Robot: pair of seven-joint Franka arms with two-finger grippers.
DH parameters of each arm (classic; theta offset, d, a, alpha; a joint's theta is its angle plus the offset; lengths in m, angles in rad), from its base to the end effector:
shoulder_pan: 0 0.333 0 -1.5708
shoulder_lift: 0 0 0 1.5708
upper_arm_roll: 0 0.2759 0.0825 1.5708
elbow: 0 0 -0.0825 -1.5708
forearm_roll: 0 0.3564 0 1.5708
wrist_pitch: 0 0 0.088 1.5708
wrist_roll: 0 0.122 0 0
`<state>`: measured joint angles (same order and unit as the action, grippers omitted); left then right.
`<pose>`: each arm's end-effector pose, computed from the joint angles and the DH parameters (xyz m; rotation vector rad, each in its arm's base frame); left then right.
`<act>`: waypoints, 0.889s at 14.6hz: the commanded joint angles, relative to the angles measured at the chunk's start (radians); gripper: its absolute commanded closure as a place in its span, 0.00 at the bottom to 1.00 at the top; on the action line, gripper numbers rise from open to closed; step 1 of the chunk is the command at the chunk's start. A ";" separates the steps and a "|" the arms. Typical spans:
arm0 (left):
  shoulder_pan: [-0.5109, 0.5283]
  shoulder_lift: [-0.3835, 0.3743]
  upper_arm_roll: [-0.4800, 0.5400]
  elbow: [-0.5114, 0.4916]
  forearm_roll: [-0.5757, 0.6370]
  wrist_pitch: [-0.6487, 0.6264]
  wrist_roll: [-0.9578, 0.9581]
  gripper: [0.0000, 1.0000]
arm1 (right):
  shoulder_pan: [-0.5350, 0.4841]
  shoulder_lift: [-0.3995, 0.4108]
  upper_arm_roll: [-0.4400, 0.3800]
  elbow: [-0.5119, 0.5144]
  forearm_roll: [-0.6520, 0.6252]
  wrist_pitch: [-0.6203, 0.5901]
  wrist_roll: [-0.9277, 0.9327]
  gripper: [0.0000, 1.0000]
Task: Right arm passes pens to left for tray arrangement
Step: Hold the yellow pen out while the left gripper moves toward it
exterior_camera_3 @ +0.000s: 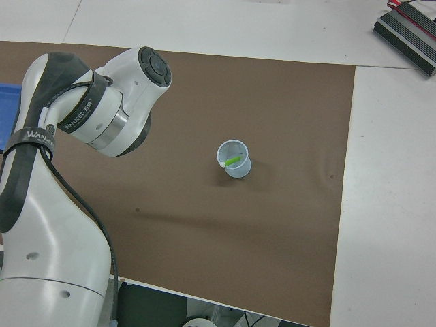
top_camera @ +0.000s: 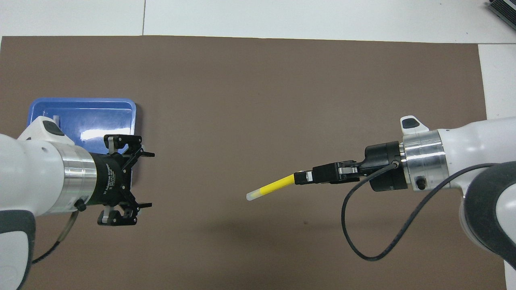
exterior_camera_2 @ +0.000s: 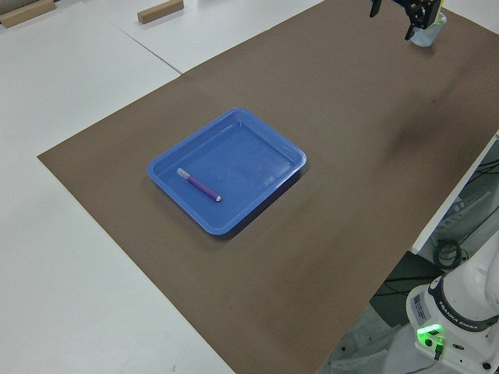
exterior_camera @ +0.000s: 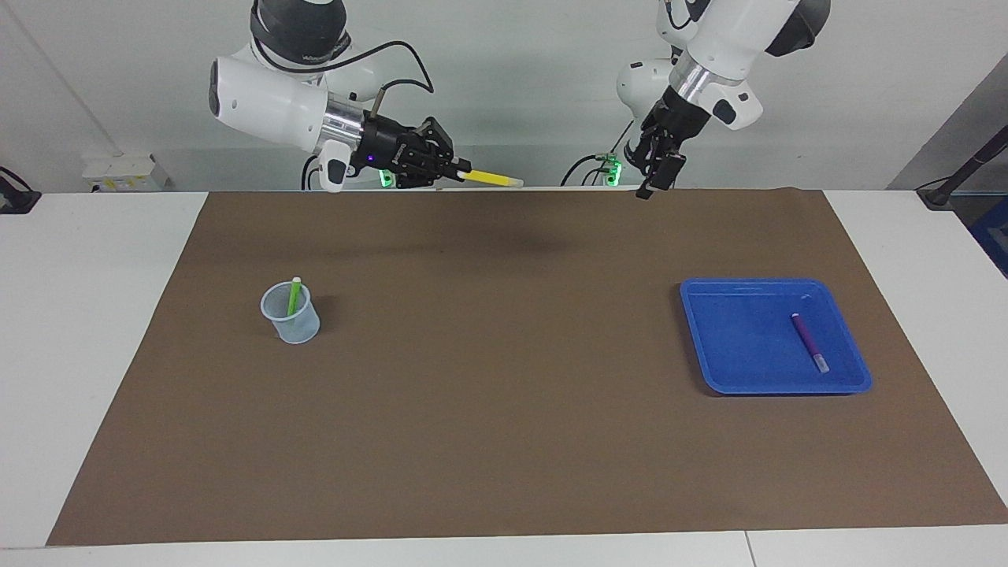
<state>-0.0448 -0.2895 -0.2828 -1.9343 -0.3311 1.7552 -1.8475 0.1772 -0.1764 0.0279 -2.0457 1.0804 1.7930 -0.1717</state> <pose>0.4264 -0.1945 0.5625 2.0678 2.0698 -0.2538 0.4634 0.1868 0.5147 -2.1040 -0.0737 0.0984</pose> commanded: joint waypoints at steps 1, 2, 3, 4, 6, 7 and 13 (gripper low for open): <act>-0.049 -0.022 0.013 -0.034 -0.014 0.044 -0.343 0.00 | 0.004 -0.034 -0.002 -0.039 0.032 0.022 -0.026 1.00; -0.088 -0.022 0.013 -0.034 -0.014 0.047 -0.439 0.00 | 0.004 -0.034 0.000 -0.039 0.032 0.022 -0.026 1.00; -0.137 -0.022 0.011 -0.032 -0.014 0.056 -0.491 0.00 | 0.004 -0.034 0.000 -0.039 0.032 0.020 -0.026 1.00; -0.186 -0.022 0.011 -0.034 -0.013 0.094 -0.527 0.00 | 0.004 -0.034 0.000 -0.039 0.033 0.020 -0.026 1.00; -0.239 -0.019 0.011 -0.048 -0.013 0.186 -0.652 0.00 | 0.004 -0.034 0.000 -0.039 0.033 0.020 -0.026 1.00; -0.250 -0.017 0.011 -0.049 -0.013 0.217 -0.726 0.00 | 0.004 -0.034 0.000 -0.039 0.035 0.020 -0.026 1.00; -0.365 0.035 -0.006 -0.095 -0.002 0.552 -0.762 0.00 | 0.013 -0.034 0.000 -0.039 0.036 0.022 -0.028 1.00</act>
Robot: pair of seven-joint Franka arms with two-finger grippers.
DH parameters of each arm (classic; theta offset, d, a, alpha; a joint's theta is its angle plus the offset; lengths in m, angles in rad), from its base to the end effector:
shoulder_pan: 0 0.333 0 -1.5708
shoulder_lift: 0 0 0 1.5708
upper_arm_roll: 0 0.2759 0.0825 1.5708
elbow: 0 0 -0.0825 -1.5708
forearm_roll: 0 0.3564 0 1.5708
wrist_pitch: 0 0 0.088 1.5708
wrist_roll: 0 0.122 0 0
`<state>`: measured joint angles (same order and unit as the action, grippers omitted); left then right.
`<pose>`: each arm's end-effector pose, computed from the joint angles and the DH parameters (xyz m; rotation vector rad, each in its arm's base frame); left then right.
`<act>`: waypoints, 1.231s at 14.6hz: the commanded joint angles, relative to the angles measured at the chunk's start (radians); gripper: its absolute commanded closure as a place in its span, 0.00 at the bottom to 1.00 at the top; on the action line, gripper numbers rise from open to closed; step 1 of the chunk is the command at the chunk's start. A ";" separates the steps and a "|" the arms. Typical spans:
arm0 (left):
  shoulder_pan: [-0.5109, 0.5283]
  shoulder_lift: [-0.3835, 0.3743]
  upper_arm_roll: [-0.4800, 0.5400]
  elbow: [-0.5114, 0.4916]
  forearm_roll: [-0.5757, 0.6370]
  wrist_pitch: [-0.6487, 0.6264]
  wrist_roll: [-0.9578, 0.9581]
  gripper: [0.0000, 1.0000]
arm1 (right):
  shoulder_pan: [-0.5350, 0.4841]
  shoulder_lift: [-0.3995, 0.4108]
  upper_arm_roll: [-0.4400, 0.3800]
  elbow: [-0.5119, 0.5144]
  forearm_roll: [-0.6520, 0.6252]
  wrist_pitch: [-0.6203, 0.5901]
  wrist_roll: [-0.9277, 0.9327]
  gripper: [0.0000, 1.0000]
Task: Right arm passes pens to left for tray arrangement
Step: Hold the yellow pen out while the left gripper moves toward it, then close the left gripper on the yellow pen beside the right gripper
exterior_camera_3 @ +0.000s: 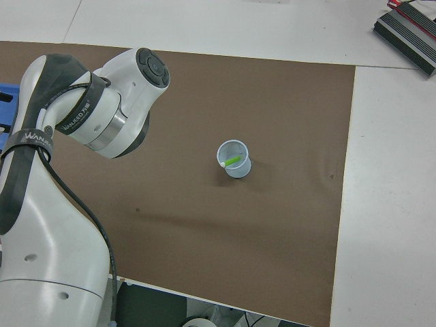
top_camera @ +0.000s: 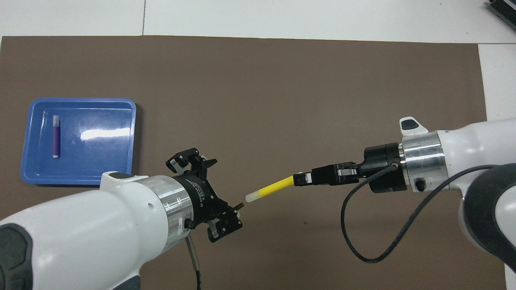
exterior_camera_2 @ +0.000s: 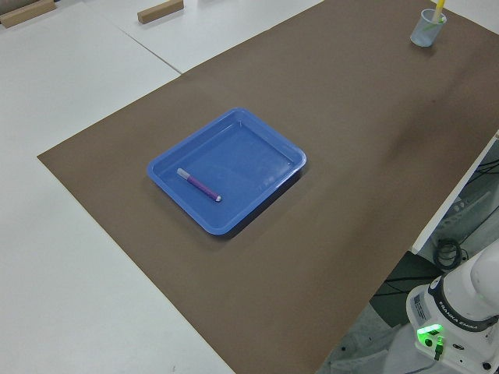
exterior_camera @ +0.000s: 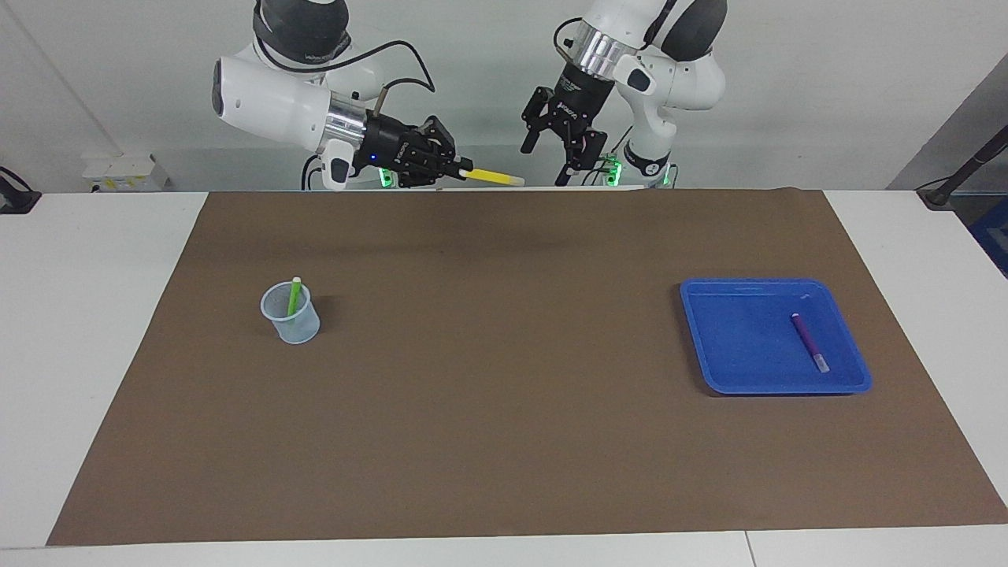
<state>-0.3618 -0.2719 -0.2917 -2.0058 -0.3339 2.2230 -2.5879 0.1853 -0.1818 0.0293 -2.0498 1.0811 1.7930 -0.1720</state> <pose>0.3871 -0.3314 0.5731 1.3617 2.2781 -0.3452 0.4602 0.1910 0.5155 -2.1034 -0.0845 0.1024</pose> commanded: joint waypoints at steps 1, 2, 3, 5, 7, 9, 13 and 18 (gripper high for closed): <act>-0.065 0.019 0.000 -0.022 0.012 0.093 -0.008 0.00 | 0.005 -0.028 -0.002 -0.033 0.037 0.020 -0.027 1.00; -0.074 0.026 -0.001 -0.019 0.024 0.105 0.011 0.00 | 0.005 -0.028 -0.002 -0.033 0.046 0.022 -0.027 1.00; -0.092 0.043 -0.004 -0.011 0.024 0.109 0.017 0.01 | 0.005 -0.028 -0.003 -0.033 0.049 0.023 -0.027 1.00; -0.101 0.053 -0.009 -0.008 0.024 0.104 0.014 0.15 | 0.005 -0.028 -0.002 -0.033 0.051 0.023 -0.027 1.00; -0.108 0.060 -0.021 -0.007 0.026 0.093 0.017 0.18 | 0.005 -0.028 -0.002 -0.035 0.051 0.023 -0.027 1.00; -0.108 0.060 -0.021 0.004 0.030 0.060 0.017 0.30 | 0.005 -0.028 -0.002 -0.033 0.051 0.022 -0.027 1.00; -0.108 0.062 -0.021 0.018 0.030 0.001 0.020 0.69 | 0.005 -0.028 -0.002 -0.033 0.051 0.022 -0.027 1.00; -0.108 0.062 -0.021 0.029 0.032 -0.029 0.022 1.00 | 0.005 -0.028 -0.002 -0.033 0.051 0.023 -0.029 1.00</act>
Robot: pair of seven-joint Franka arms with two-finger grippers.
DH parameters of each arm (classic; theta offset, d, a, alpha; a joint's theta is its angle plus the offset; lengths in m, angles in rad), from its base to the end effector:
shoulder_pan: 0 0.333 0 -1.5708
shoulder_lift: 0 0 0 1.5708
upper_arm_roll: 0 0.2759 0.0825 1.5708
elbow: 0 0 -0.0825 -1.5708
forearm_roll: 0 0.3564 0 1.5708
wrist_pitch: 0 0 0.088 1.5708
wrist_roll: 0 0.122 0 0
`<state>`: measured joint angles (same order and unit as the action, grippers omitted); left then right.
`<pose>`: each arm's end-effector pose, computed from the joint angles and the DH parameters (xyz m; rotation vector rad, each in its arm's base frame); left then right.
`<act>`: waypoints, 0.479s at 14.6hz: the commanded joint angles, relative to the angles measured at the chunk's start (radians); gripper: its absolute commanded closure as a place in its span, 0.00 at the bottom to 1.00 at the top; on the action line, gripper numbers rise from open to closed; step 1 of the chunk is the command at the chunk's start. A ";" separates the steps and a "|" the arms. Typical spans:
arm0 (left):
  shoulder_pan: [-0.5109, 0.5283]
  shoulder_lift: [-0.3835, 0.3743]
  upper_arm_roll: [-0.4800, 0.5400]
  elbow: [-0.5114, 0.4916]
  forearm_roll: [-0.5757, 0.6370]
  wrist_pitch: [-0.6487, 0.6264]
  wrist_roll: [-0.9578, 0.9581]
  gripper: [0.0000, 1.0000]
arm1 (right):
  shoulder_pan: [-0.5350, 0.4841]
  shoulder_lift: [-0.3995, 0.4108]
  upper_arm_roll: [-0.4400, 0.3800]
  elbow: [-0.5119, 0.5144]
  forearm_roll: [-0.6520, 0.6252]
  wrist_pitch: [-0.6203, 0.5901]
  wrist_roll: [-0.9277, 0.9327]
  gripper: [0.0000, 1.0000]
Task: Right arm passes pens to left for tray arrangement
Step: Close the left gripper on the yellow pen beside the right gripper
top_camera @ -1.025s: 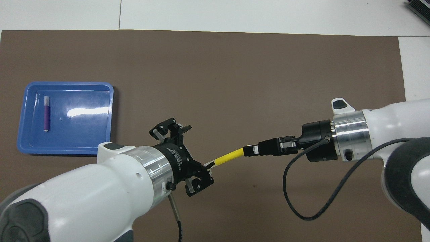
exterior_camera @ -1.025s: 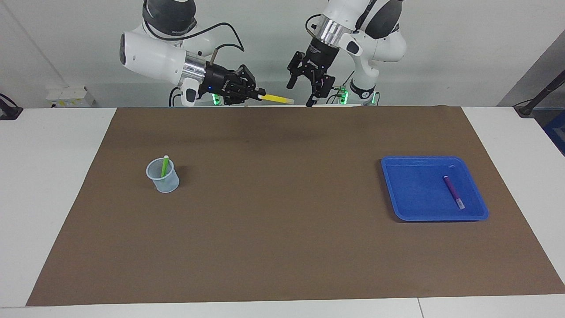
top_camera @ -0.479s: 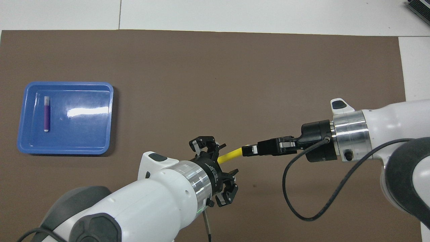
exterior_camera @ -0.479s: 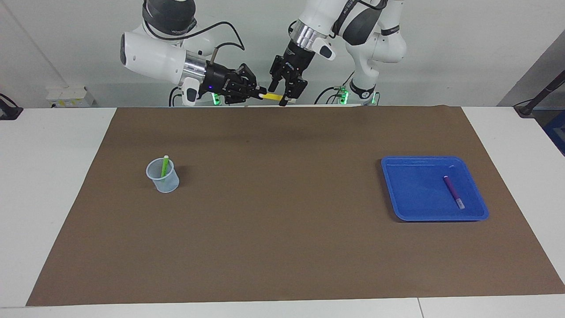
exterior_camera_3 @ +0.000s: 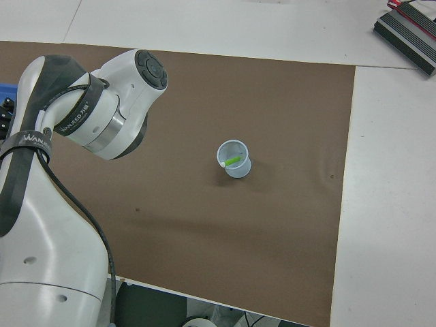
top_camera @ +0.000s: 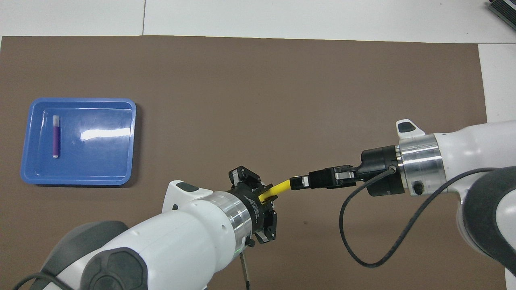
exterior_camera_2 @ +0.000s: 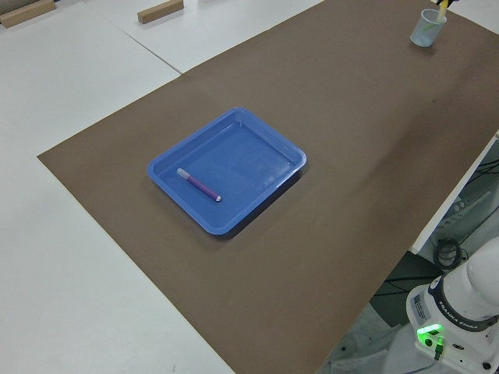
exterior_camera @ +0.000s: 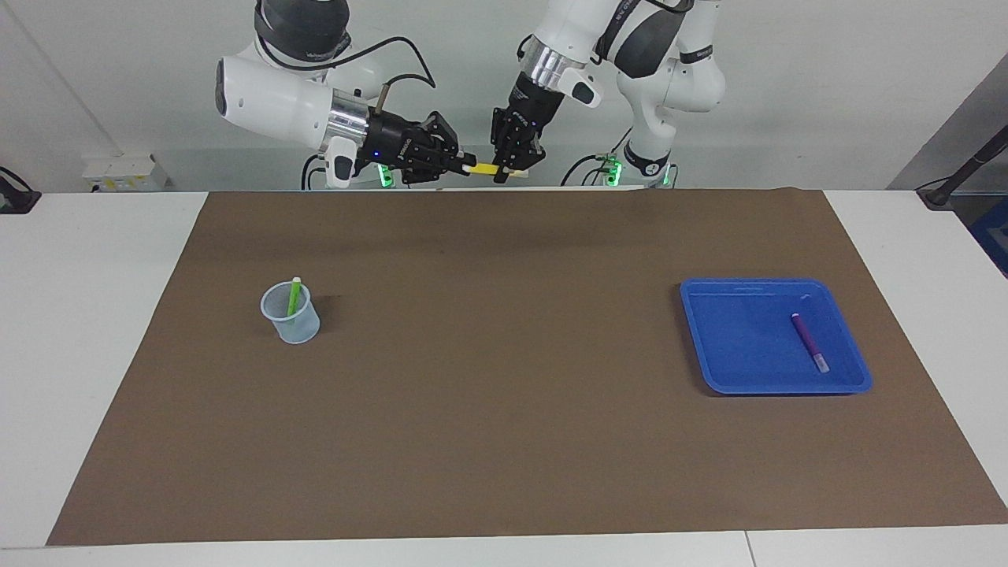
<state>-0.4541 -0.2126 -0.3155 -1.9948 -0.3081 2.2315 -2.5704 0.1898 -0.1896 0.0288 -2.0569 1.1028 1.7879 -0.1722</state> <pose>0.3594 -0.3811 0.5496 1.5416 2.2208 -0.3550 0.4570 0.1939 0.5177 -2.0818 -0.0837 0.1088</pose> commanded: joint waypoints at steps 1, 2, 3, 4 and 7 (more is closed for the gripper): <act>-0.015 0.002 0.001 0.021 0.024 -0.045 0.004 1.00 | 0.000 -0.021 -0.001 -0.026 0.029 0.028 -0.029 1.00; -0.015 0.004 0.001 0.022 0.035 -0.047 0.004 1.00 | 0.002 -0.021 -0.001 -0.026 0.029 0.028 -0.024 1.00; -0.015 0.002 0.001 0.022 0.037 -0.049 0.004 1.00 | 0.002 -0.021 -0.001 -0.026 0.029 0.028 -0.017 1.00; -0.017 0.002 0.001 0.024 0.040 -0.049 0.003 1.00 | 0.000 -0.021 -0.001 -0.026 0.029 0.027 -0.012 0.59; -0.017 0.004 0.001 0.027 0.041 -0.049 0.003 1.00 | 0.000 -0.019 -0.003 -0.023 0.012 0.027 -0.010 0.00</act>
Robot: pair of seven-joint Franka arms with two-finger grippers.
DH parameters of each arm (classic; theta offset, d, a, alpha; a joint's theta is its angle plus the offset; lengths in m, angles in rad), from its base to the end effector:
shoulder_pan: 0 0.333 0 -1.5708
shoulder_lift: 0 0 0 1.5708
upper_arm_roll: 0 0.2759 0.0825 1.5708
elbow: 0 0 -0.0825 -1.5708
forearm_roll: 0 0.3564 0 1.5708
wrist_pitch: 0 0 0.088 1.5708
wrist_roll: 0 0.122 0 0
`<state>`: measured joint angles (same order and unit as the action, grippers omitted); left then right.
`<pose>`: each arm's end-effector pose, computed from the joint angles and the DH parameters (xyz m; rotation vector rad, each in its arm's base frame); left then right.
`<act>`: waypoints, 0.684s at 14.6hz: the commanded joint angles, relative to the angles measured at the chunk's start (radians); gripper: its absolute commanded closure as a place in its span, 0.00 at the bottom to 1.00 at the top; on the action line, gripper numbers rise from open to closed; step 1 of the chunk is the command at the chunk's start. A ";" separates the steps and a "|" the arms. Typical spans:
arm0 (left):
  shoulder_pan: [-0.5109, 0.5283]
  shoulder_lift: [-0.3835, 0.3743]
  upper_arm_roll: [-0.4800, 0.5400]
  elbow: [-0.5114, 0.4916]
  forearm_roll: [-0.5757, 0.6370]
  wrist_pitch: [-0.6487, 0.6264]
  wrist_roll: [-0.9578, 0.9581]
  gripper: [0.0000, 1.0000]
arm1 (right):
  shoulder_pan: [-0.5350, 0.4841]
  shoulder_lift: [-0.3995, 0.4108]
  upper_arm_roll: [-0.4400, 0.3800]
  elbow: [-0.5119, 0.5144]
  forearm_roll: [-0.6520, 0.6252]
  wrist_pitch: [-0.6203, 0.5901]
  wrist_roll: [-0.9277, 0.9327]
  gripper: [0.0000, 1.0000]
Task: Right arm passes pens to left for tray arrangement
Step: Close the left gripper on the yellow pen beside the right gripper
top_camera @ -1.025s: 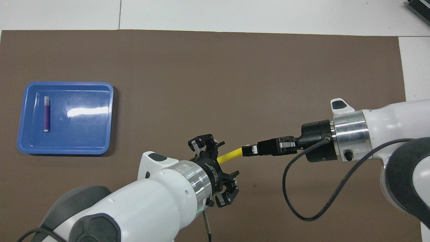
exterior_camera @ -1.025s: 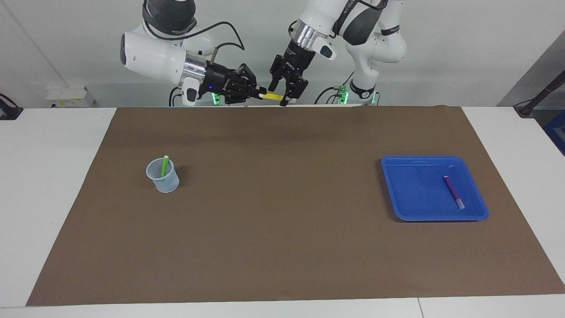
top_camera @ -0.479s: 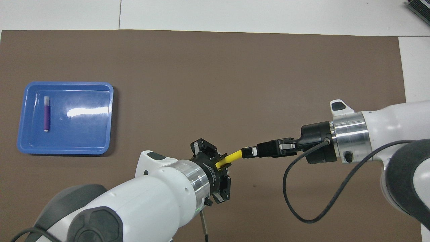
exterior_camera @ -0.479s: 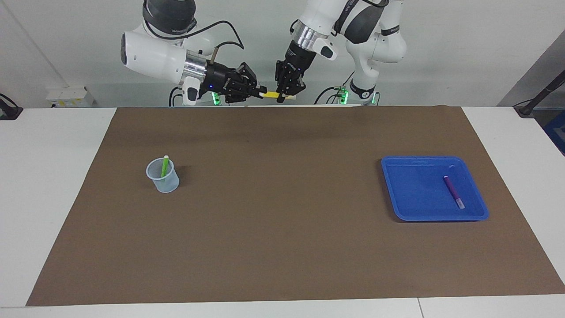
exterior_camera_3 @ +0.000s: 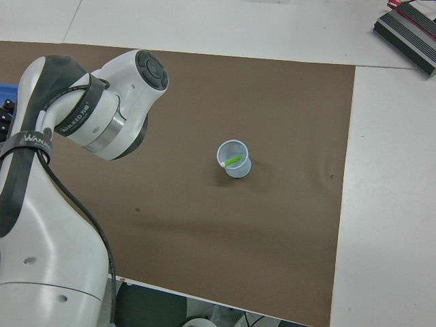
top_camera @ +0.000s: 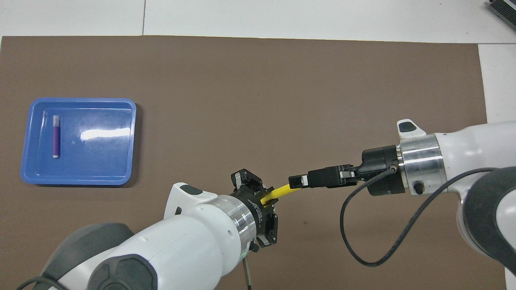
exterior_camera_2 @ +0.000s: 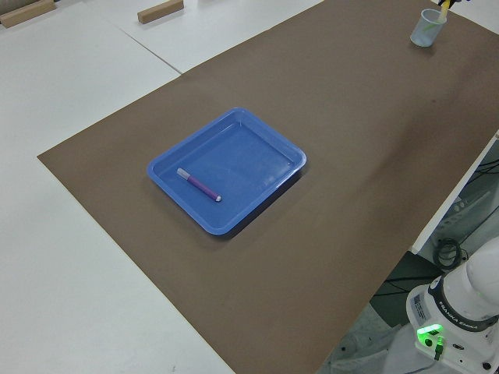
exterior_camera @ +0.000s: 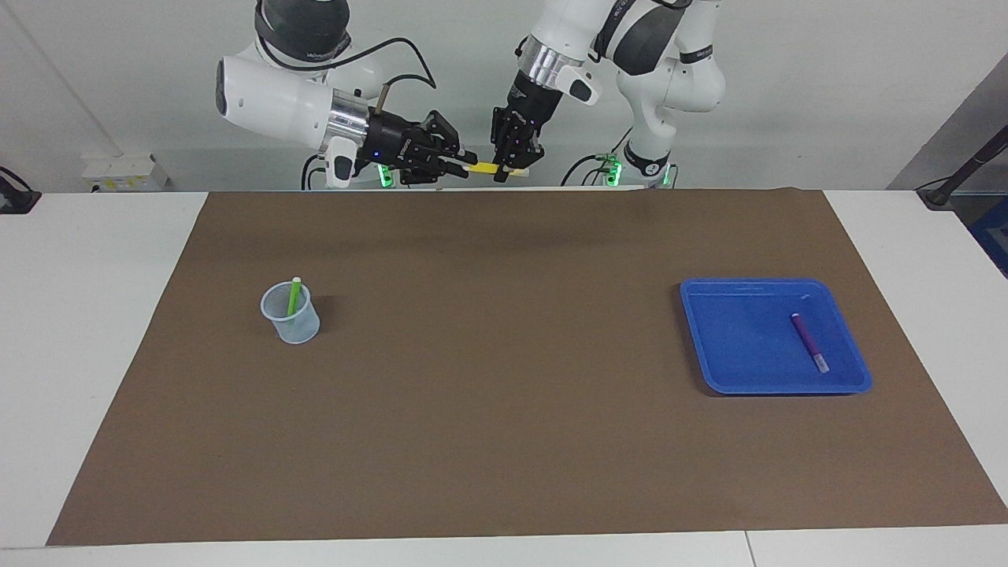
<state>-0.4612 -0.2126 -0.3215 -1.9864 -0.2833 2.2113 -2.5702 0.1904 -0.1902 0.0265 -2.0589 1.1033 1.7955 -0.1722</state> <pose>0.3537 -0.3852 0.5507 1.5809 2.2109 -0.3276 0.4580 0.1924 0.5174 -2.0828 -0.0764 0.1014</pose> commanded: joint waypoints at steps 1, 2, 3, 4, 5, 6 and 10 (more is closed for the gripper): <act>-0.010 0.004 0.007 0.017 0.019 -0.028 0.004 1.00 | 0.000 -0.018 0.000 -0.020 0.010 0.019 -0.012 0.00; -0.008 0.004 0.007 0.014 0.033 -0.028 0.021 1.00 | 0.000 -0.015 0.000 -0.018 -0.014 0.019 -0.018 0.00; -0.001 0.002 0.007 0.008 0.036 -0.038 0.080 1.00 | 0.000 -0.012 0.000 -0.014 -0.072 0.021 -0.023 0.00; 0.013 0.002 0.010 0.005 0.035 -0.053 0.137 1.00 | -0.006 -0.009 0.000 -0.011 -0.150 0.022 -0.026 0.00; 0.047 0.001 0.016 0.003 0.035 -0.079 0.187 1.00 | -0.014 -0.009 0.000 -0.010 -0.211 0.022 -0.041 0.00; 0.103 0.001 0.016 0.003 0.033 -0.114 0.267 1.00 | -0.016 -0.009 0.000 -0.010 -0.270 0.021 -0.056 0.00; 0.263 -0.014 0.018 -0.032 0.032 -0.165 0.581 1.00 | -0.019 -0.009 0.000 -0.012 -0.561 0.036 -0.046 0.00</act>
<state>-0.2538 -0.2091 -0.2971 -2.0003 -0.2547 2.0807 -2.1224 0.1865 -0.1893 0.0180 -2.0590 0.6386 1.8106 -0.1989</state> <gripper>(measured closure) 0.815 0.000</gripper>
